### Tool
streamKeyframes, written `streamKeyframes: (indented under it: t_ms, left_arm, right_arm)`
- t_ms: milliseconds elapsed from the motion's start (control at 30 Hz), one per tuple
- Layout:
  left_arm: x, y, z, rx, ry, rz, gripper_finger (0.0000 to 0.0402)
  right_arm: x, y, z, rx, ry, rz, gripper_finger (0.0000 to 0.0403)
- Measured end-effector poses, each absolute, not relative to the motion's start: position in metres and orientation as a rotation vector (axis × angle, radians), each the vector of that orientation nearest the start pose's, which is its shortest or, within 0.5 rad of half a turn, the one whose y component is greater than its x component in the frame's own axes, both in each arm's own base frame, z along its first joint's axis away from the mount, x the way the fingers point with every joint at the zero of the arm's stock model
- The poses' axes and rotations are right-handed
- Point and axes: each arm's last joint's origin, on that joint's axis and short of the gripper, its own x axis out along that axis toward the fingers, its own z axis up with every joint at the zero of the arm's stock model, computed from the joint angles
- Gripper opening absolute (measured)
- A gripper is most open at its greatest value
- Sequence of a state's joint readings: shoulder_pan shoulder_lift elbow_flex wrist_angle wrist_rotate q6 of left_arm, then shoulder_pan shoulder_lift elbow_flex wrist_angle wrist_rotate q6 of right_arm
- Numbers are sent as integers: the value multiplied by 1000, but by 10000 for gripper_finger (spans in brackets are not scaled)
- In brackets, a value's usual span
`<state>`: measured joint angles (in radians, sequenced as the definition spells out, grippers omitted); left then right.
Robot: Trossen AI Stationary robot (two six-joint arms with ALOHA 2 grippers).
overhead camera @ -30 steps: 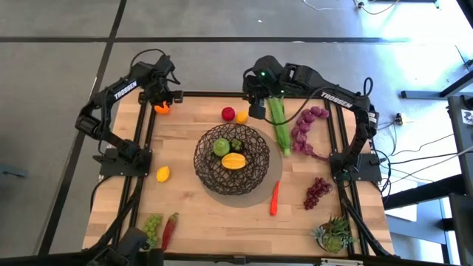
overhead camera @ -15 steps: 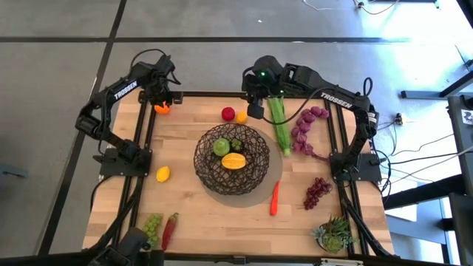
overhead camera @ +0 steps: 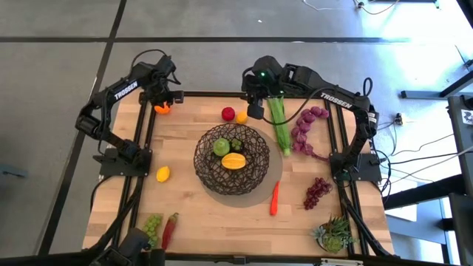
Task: Build produce basket
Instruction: Put the orange into the wire basket
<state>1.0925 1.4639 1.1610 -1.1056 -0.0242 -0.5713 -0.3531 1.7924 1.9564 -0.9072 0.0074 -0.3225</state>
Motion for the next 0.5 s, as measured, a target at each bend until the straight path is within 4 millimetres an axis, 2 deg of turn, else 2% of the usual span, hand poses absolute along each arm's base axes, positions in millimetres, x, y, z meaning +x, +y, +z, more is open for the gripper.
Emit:
streamKeyframes:
  t_ms: [333,500]
  left_arm:
    - [118,230,255,-1147,1038,1307,104]
    - [119,230,255,-1197,1001,1289,135]
  right_arm:
    - [358,-132,395,-176,782,-221,133]
    - [358,-132,395,-176,782,-221,133]
